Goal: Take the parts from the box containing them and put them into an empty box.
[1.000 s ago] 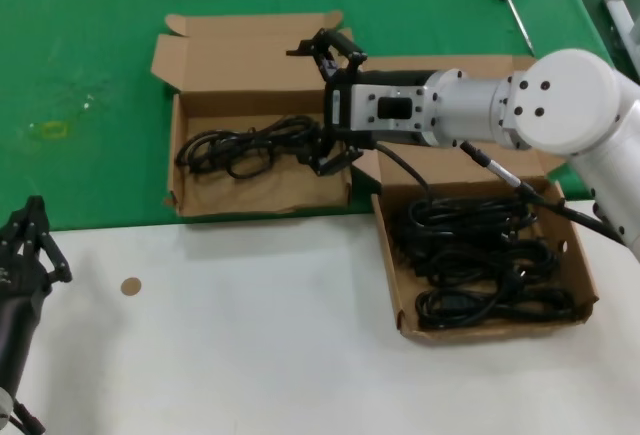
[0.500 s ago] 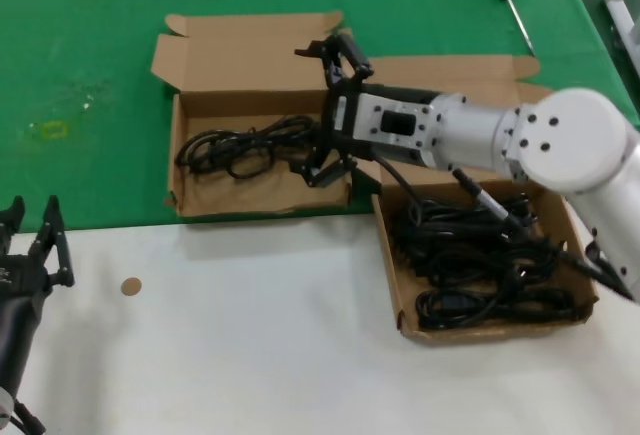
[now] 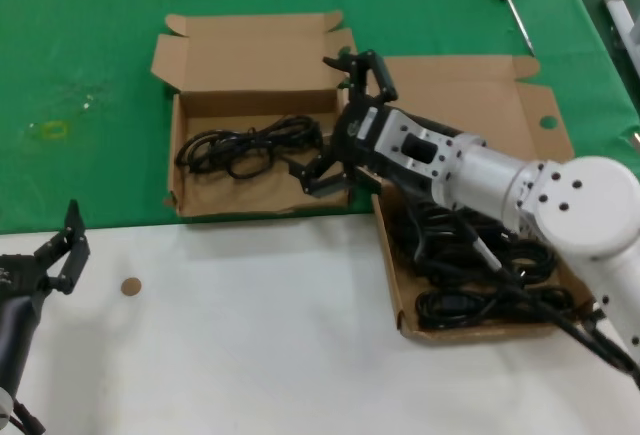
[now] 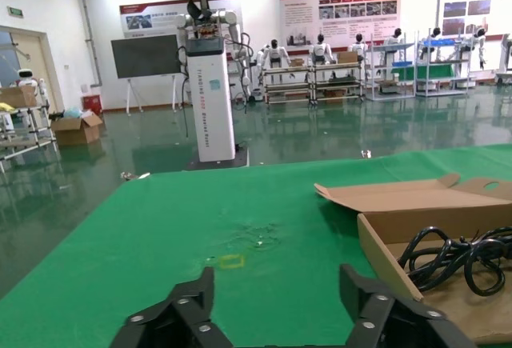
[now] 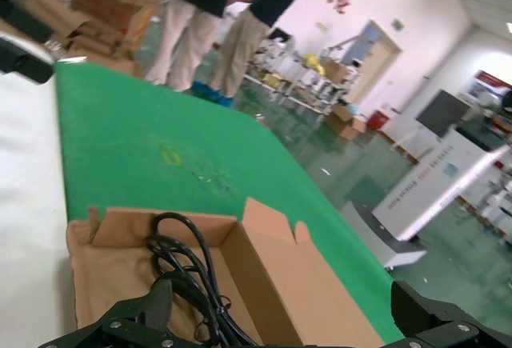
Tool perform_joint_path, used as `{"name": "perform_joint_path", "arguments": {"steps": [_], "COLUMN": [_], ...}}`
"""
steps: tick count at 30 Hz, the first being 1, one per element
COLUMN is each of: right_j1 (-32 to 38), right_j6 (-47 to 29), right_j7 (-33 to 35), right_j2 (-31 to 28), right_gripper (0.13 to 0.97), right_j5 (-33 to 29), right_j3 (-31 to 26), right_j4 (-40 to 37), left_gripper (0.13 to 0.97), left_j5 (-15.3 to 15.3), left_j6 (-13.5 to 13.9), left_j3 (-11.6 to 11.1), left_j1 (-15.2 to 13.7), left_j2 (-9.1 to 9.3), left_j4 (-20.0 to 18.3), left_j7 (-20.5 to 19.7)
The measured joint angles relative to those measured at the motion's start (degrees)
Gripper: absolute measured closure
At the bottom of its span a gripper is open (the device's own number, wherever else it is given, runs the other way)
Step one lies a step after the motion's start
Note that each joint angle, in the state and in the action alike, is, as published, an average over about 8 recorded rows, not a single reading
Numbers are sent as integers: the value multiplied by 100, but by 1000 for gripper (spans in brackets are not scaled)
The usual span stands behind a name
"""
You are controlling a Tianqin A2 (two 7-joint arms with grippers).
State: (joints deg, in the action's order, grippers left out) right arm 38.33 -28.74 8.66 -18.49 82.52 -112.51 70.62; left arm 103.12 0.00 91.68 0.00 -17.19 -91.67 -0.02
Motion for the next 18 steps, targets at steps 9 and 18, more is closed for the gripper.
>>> {"name": "perform_joint_path", "arguments": {"steps": [9,18], "right_j1": [-660,-1319], "right_j6": [494,991], "right_j7": [-148,-298], "right_j2": [22,45], "right_gripper": [129,129], "right_j5": [354,710], "right_j3": [358,717], "right_j4": [362,724], "left_gripper": [423,313], "left_j5": [1,1], "left_j6": [0,0], "left_j3": [0,0], "left_j1": [0,0], "left_j2": [0,0], "left_j4": [0,0], "left_j7": [4,2]}}
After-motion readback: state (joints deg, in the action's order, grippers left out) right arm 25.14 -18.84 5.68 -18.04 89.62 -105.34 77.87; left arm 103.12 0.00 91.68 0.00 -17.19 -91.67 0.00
